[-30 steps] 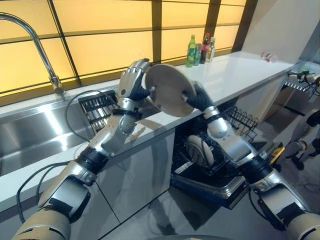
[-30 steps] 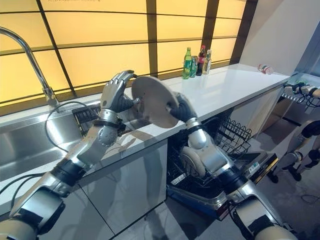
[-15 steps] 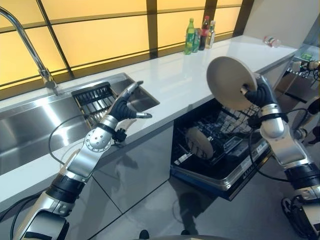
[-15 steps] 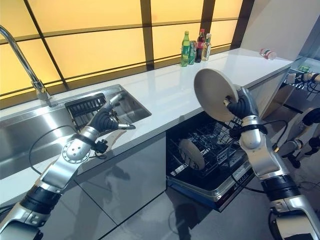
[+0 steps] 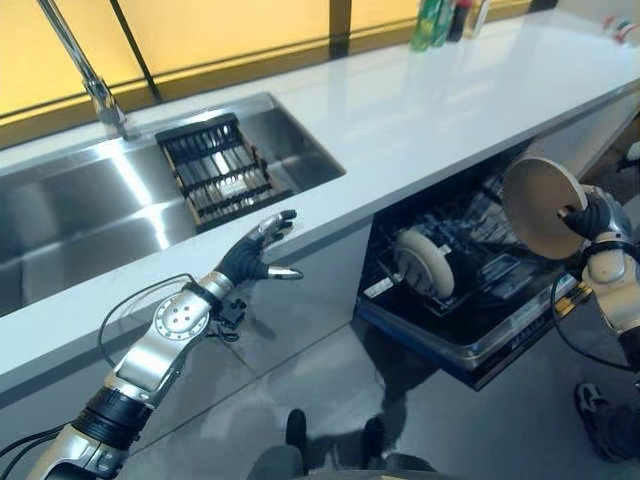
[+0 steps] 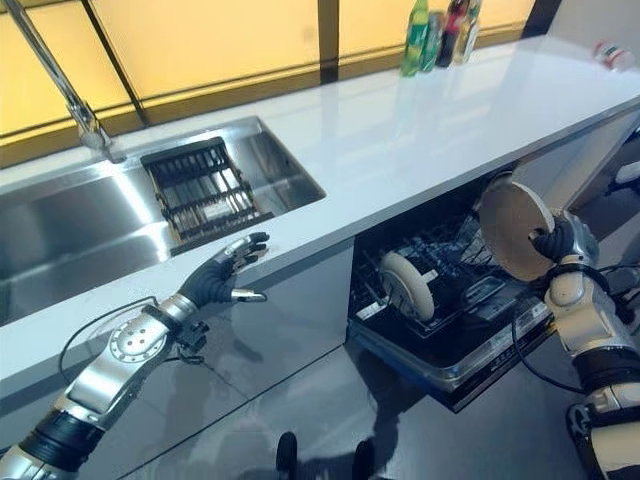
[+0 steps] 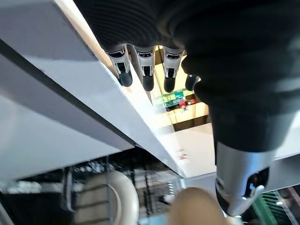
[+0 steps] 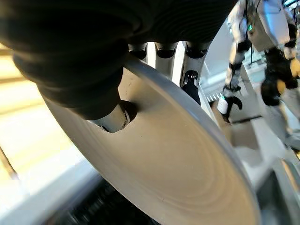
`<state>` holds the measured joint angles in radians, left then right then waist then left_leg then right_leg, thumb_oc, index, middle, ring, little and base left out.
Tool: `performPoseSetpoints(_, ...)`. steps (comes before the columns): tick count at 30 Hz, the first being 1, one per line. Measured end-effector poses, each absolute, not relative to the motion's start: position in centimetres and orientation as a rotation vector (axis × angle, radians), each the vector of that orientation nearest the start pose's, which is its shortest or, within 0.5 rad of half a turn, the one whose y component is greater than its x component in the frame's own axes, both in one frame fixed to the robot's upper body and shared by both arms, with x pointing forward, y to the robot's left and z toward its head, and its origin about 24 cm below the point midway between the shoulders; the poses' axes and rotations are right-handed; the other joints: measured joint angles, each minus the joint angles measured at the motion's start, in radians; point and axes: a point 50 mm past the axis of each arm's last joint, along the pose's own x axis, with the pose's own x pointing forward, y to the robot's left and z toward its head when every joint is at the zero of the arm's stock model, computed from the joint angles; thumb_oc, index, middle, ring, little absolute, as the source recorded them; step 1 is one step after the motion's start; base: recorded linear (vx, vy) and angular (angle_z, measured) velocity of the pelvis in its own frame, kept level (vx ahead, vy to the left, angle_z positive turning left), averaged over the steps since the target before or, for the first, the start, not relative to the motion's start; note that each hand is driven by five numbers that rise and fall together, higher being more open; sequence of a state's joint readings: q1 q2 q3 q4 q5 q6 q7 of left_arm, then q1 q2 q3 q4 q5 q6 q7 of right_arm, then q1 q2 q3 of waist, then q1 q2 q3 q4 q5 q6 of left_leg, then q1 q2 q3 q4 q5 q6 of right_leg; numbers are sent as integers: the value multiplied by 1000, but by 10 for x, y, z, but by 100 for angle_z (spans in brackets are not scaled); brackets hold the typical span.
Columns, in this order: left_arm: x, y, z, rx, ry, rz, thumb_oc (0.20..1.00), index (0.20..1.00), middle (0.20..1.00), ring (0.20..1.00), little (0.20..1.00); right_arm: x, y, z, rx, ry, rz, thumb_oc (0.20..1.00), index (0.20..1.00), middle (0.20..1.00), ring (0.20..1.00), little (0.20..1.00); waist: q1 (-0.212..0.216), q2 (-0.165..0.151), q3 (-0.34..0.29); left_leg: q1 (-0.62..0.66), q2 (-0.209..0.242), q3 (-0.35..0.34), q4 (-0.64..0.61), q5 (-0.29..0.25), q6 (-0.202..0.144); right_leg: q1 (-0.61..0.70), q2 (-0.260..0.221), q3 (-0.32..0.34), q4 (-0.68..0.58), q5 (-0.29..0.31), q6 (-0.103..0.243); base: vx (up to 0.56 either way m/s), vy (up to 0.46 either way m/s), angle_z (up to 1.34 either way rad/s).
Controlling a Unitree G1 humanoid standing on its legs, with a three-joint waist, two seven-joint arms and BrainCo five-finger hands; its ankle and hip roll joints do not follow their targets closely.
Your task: Pick up plates and place into dishwasher.
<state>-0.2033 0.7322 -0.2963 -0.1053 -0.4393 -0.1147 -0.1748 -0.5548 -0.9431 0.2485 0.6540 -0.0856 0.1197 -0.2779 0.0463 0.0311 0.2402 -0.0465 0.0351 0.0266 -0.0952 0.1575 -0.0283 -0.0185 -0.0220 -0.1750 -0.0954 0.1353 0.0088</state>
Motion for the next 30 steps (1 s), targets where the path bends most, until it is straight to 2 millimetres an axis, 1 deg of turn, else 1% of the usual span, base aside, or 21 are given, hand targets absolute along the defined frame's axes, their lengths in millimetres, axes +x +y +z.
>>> performPoseSetpoints(3,270,181,137,270,-258,-572,1000,1000,1000,1000,1000,326,-363,163,-1106,124,-519,200,200,200,200,200,10,26,42,-18,-2,-2,0,3,-3,-16,-1,-2,0,0,0,-105,-72,3)
performPoseSetpoints(4,270,181,142,265,-276,-587,1000,1000,1000,1000,1000,328,-364,168,-1112,121,-529,200,200,200,200,200,19,33,53,-26,-2,-2,1,4,-4,-24,-1,-4,2,2,-1,-95,-66,3)
performPoseSetpoints(8,273,181,156,209,-333,-601,1000,1000,1000,1000,1000,337,-363,182,-1102,100,-559,200,200,200,200,200,29,49,104,-40,-4,-10,1,5,-4,-33,-3,-19,5,3,-2,-103,-72,9)
performPoseSetpoints(9,274,181,161,200,-347,-603,1000,1000,1000,1000,1000,339,-363,186,-1100,101,-567,200,200,200,200,200,29,52,108,-54,-5,-15,1,7,-3,-44,-4,-27,5,3,-2,-84,-57,11)
performPoseSetpoints(10,275,181,166,200,-367,-606,1000,1000,1000,1000,1000,341,-364,191,-1097,96,-579,200,200,200,200,200,30,55,114,-68,-7,-18,4,10,-2,-57,-6,-28,5,4,-3,-69,-46,12)
performPoseSetpoints(13,279,180,184,223,-422,-625,1000,1000,1000,1000,1000,346,-365,206,-1094,81,-611,200,200,200,200,200,30,67,158,-76,-12,-27,6,13,0,-62,-10,-36,5,9,-9,-70,-33,10)
performPoseSetpoints(17,282,177,199,253,-461,-649,1000,1000,1000,1000,1000,351,-367,219,-1107,83,-640,200,200,200,200,200,30,87,183,-96,-19,-29,6,16,4,-79,-15,-45,5,10,-10,-66,-12,4)
performPoseSetpoints(22,284,174,208,232,-486,-660,1000,1000,1000,1000,1000,353,-368,226,-1098,105,-616,200,200,200,200,200,32,94,196,-108,-21,-28,7,19,8,-90,-18,-47,6,10,-9,-54,-16,1)
performPoseSetpoints(25,284,174,209,227,-486,-658,1000,1000,1000,1000,1000,354,-370,223,-1112,153,-583,200,200,200,200,200,36,95,197,-109,-21,-28,7,18,6,-92,-18,-47,5,9,-8,-41,-27,-1)
performPoseSetpoints(27,284,173,209,222,-486,-659,1000,1000,1000,1000,1000,354,-371,224,-1105,170,-573,200,200,200,200,200,45,96,198,-110,-20,-28,6,18,5,-94,-17,-47,5,9,-8,-54,-29,-1)
performPoseSetpoints(30,283,173,210,226,-490,-663,1000,1000,1000,1000,1000,354,-374,226,-1069,190,-563,200,200,200,200,200,49,97,198,-116,-19,-28,6,16,3,-100,-17,-47,5,7,-5,-52,-26,-1)
